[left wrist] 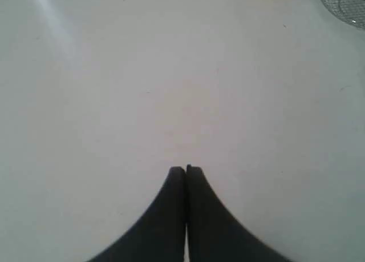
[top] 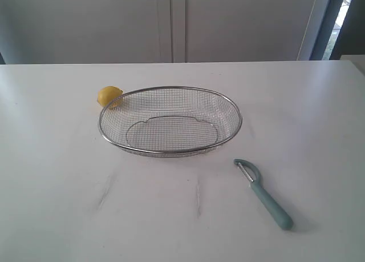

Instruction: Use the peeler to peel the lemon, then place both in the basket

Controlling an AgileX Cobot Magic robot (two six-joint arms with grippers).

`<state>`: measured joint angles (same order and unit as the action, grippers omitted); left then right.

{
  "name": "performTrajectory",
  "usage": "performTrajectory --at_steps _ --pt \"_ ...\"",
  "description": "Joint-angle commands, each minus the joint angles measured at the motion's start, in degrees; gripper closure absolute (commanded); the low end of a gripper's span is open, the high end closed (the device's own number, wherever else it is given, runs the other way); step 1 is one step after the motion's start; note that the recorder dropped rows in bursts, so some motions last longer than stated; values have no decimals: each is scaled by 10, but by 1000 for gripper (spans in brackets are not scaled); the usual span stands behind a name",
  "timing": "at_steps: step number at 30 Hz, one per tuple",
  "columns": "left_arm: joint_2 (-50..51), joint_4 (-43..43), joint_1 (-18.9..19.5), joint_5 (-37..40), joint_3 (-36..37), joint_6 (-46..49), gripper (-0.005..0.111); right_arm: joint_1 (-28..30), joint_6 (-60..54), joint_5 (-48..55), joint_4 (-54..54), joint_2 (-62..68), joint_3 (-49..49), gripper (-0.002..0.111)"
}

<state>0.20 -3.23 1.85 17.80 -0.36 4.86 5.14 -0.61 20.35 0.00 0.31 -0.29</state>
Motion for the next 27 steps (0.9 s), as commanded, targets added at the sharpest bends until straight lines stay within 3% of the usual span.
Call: performTrajectory --at_steps 1,5,9,27 --pt "-2 0 -3 -1 4 -3 107 -2 -2 -96 -4 -3 3 108" --pt "-2 0 -3 -1 4 -3 107 -2 -2 -229 -4 -3 3 108" --pt "-2 0 -3 -1 4 -3 107 -2 -2 -293 -4 -3 3 108" --pt "-2 0 -3 -1 4 -3 107 -2 -2 -316 0 -3 3 108"
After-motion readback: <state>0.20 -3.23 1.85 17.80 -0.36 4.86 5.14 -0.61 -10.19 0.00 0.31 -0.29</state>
